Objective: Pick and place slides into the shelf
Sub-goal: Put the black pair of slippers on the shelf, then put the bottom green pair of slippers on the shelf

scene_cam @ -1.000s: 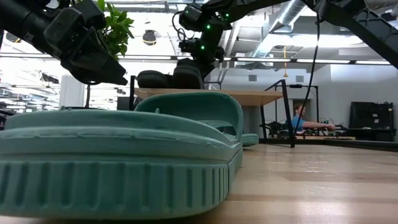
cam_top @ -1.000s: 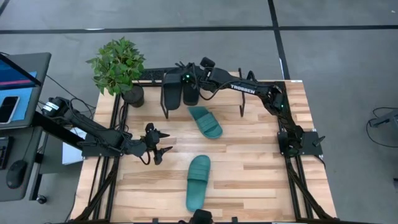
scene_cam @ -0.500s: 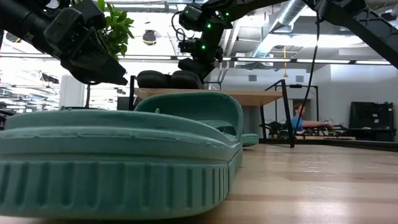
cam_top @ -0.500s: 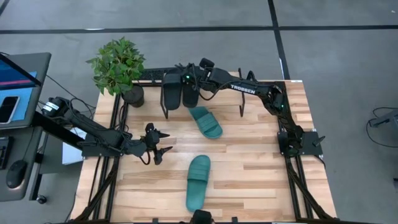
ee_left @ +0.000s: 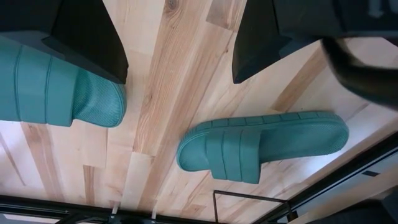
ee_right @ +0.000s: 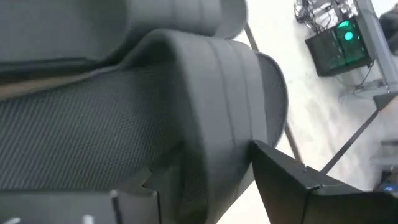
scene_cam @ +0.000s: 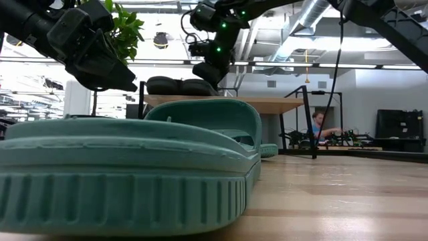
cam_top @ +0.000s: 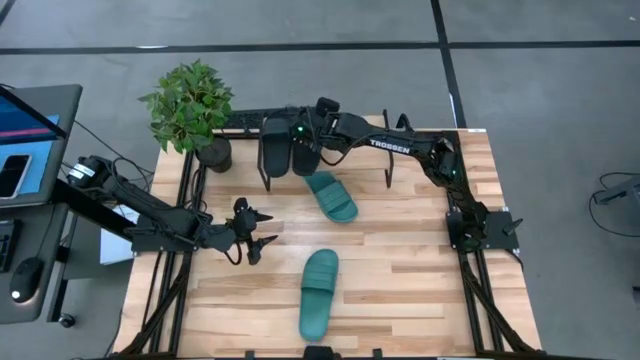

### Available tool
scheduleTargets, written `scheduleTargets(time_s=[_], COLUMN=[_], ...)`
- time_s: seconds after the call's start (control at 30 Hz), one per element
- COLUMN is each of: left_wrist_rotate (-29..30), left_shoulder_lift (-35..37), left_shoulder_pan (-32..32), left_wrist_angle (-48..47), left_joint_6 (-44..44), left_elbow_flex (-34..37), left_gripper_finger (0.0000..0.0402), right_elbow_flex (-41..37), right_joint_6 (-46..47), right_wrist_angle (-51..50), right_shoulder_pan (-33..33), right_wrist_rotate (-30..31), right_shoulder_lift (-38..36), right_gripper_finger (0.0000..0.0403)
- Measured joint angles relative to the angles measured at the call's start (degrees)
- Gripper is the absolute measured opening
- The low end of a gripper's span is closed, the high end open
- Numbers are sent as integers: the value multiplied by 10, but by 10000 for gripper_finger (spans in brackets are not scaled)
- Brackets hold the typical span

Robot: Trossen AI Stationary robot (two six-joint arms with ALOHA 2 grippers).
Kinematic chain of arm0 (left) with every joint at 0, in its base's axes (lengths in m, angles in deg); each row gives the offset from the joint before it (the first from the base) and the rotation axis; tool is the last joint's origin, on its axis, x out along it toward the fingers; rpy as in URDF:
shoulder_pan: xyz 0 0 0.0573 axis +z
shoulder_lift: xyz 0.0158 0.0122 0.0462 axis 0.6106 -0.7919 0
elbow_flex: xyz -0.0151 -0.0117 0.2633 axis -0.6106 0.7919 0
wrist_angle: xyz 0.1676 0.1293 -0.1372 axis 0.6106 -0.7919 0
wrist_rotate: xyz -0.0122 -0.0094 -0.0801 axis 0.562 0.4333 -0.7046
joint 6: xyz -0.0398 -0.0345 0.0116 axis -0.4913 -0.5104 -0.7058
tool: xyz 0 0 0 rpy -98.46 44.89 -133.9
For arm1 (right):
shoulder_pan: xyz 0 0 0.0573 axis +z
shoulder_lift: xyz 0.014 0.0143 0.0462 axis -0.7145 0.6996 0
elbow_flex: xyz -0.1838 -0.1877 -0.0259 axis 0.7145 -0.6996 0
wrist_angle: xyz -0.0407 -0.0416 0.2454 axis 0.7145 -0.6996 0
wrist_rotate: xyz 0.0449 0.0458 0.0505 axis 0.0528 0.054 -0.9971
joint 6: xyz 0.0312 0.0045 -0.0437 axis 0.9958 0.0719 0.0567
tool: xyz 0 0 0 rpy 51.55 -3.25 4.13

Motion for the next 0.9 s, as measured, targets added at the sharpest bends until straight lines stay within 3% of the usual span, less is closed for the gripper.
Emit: scheduleTargets(time_s=[0.5,0.9], left_wrist_rotate=[0,0], left_shoulder_lift=[0,0], left_shoulder_pan=[0,0], left_wrist_angle=[0,0], left_joint_6=[0,0], left_elbow_flex=[0,0], left_gripper_finger=[274,274], right_elbow_flex=[0,0], right_joint_6=[-30,-60], right_wrist_angle=[2,-10], right_shoulder_pan=[12,18], right_wrist_rotate=[1,39], right_shoulder_lift=[-1,-1], right_gripper_finger=[214,225])
